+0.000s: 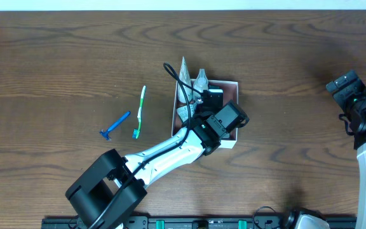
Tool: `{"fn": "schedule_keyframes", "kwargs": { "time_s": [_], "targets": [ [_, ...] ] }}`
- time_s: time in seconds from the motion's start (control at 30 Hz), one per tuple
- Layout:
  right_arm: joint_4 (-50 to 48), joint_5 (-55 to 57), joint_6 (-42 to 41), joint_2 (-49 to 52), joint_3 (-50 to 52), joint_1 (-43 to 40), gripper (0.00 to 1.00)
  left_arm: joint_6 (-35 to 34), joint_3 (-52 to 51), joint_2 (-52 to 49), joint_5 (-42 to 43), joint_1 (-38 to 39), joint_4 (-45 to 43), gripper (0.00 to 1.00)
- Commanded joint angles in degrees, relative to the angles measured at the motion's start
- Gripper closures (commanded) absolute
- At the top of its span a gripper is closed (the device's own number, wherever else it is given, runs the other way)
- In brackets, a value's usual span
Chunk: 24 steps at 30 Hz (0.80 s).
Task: Pack container
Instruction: 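Carry the toothpaste tube over the box and lower it inside, then open the left gripper and move it to the green toothbrush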
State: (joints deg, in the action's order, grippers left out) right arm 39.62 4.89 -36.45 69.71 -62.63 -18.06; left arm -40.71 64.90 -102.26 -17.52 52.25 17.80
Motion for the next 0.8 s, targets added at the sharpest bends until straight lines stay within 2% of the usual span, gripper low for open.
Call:
{"fn": "schedule_keyframes", "kwargs": {
  "time_s": [0.0, 0.07, 0.4, 0.6, 0.77],
  "targets": [
    [0.07, 0.22, -0.37, 0.0, -0.37, -0.31, 0.01, -0.55, -0.83, -0.74, -0.72, 0.24, 0.11, 0.85],
    [0.07, 0.24, -0.37, 0.0, -0.37, -0.31, 0.01, -0.55, -0.83, -0.74, -0.7, 0.24, 0.11, 0.79],
    [0.07, 0.22, -0.37, 0.0, -0.37, -0.31, 0.01, -0.22, -0.83, -0.74, -0.81, 0.22, -0.13, 0.76],
    [0.07, 0.24, -0.37, 0.0, -0.37, -0.31, 0.01, 10.23, 1.95, 4.17, -0.76, 0.22, 2.23, 0.76],
    [0.07, 0.24, -0.37, 0.0, -0.37, -0.31, 0.01, 18.03, 4.7, 15.54, -2.99, -0.11, 13.07, 0.59]
  ]
}}
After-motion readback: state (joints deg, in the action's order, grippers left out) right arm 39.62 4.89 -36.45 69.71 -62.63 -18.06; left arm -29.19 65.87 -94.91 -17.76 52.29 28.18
